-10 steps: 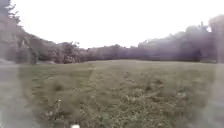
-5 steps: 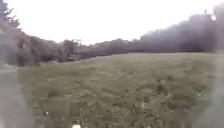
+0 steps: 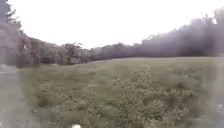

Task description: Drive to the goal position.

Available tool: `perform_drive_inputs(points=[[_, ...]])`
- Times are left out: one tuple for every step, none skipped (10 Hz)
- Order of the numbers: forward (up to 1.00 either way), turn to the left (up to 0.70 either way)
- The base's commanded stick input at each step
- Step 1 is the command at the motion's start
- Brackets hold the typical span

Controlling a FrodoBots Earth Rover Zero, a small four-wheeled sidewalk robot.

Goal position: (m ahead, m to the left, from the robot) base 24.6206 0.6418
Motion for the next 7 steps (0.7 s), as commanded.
perform_drive_inputs(points=[[0.70,0.01],[0.70,0.01],[0.70,0.01],[0.70,0.01],[0.70,0.01],[0.70,0.01],[0.70,0.01]])
